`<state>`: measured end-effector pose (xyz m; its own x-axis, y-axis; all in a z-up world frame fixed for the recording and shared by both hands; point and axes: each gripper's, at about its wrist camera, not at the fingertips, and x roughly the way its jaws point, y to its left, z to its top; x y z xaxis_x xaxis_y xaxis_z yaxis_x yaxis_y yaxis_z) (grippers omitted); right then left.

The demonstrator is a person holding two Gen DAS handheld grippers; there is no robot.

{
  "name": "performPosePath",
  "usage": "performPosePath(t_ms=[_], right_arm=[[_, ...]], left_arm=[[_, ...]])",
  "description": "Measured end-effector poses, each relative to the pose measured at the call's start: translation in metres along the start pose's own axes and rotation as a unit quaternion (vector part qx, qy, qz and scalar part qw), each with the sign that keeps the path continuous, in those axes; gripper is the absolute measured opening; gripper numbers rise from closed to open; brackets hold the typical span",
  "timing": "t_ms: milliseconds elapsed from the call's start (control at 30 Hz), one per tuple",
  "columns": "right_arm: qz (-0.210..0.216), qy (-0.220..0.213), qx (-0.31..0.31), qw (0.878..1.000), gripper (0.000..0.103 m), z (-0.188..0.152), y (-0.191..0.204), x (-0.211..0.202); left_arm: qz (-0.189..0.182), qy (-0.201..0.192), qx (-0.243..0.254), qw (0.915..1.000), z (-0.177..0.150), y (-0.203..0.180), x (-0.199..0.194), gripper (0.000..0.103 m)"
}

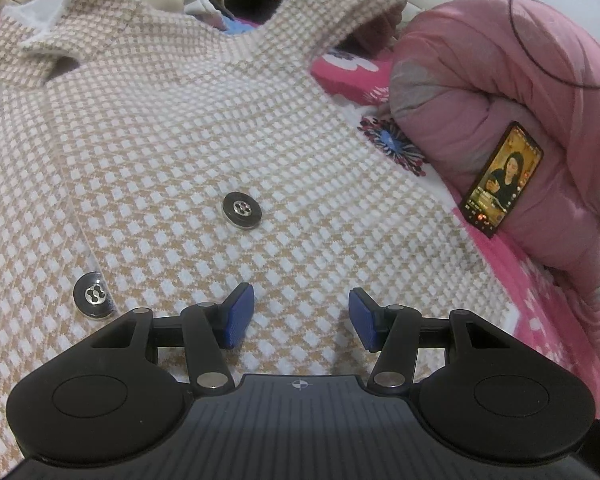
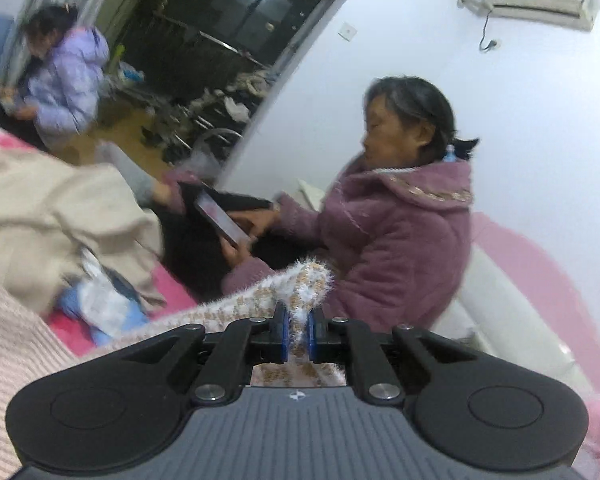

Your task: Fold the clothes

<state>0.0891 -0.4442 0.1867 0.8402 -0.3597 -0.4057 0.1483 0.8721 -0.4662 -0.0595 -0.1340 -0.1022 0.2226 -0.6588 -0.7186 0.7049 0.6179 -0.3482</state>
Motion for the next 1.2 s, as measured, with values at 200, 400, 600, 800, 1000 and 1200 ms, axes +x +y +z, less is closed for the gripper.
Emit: performPosePath(t_ms=[200, 400, 600, 800, 1000, 1200], right_arm=[[0.161, -0.063, -0.039, 0.984, 0.010, 0.003, 0.041, -0.066], [0.316, -0.074, -0.174, 0.930, 0.010, -0.038, 0.117, -0.148], [0.438, 0.012, -0.224, 0.871, 0.010, -0.121, 0.184, -0.196], [0.456, 0.106, -0.193, 0.862, 0.011, -0.219, 0.256, -0.187], [0.438, 0.153, -0.097, 0.881, 0.029, -0.262, 0.287, -0.171], [0.488, 0.129, -0.029, 0.863, 0.055, -0.268, 0.269, -0.189]], left_arm=[[-0.006, 0.001, -0.008, 1.0000, 0.001, 0.002, -0.001, 0.053], [-0.020, -0.010, -0.051, 0.9985, 0.004, 0.016, -0.012, 0.053], [-0.015, -0.042, -0.110, 0.9929, 0.007, 0.048, -0.038, 0.053], [0.022, -0.060, -0.151, 0.9865, 0.010, 0.070, -0.054, 0.053], [0.000, -0.051, -0.152, 0.9871, 0.011, 0.061, -0.056, 0.053], [-0.048, -0.022, -0.128, 0.9904, 0.010, 0.035, -0.046, 0.053]])
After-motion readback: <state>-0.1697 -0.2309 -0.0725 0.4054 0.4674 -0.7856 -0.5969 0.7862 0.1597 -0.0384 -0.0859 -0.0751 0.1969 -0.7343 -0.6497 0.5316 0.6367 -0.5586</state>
